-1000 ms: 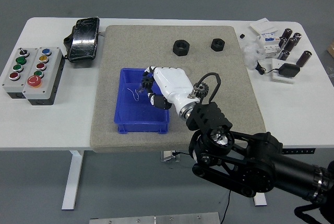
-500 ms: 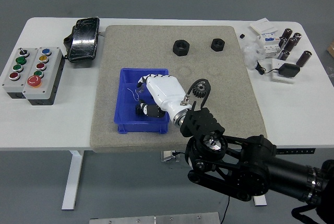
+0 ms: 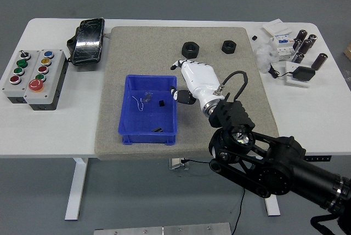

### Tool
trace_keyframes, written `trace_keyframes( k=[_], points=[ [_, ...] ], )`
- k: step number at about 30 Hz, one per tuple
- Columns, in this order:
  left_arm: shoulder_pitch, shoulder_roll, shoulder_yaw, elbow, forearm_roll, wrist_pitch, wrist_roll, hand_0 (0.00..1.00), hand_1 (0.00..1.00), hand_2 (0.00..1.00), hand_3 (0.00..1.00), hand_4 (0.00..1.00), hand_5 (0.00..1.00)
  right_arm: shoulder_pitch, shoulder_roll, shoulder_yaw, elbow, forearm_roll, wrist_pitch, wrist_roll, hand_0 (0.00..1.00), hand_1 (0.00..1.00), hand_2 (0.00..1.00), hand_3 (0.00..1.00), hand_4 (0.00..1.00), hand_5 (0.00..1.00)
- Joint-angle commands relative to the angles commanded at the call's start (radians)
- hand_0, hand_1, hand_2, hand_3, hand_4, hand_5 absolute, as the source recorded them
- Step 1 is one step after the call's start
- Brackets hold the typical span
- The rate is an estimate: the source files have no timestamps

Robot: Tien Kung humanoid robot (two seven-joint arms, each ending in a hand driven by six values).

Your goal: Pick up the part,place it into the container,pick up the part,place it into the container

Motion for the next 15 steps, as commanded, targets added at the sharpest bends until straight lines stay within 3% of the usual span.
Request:
trace_keyframes(
  k=[4,5,10,11,15],
  points=[
    [-0.001,-0.001,0.003,0.0,-0.002,0.0,-0.001,0.63,0.553,0.532,0.609,0.662,0.379,0.001,-0.006,0.016,-0.074,0.055,0.028,0.0,0.753,0.802,0.805,0.739,0.702,0.197],
    [-0.001,-0.001,0.005,0.0,-0.003,0.0,-0.001,0.63,0.553,0.531,0.608,0.661,0.38,0.001,-0.004,0.017,-0.09,0.064,0.036,0.0,0.767,0.828,0.849,0.826,0.776,0.235],
    [-0.004,-0.001,0.013,0.0,-0.01,-0.001,-0.005,0.63,0.553,0.531,0.608,0.661,0.38,0.005,0.005,0.013,-0.155,0.105,0.063,0.0,0.767,0.828,0.849,0.826,0.776,0.235],
    [-0.005,-0.001,0.014,0.0,-0.01,-0.001,-0.006,0.63,0.553,0.53,0.608,0.661,0.379,0.007,0.007,0.013,-0.166,0.107,0.067,0.0,0.786,0.855,0.874,0.86,0.837,0.298],
    [-0.003,-0.001,0.014,0.0,-0.008,-0.002,-0.005,0.63,0.553,0.53,0.608,0.661,0.379,0.015,0.013,0.015,-0.197,0.103,0.079,0.0,0.786,0.855,0.874,0.86,0.837,0.298]
  ],
)
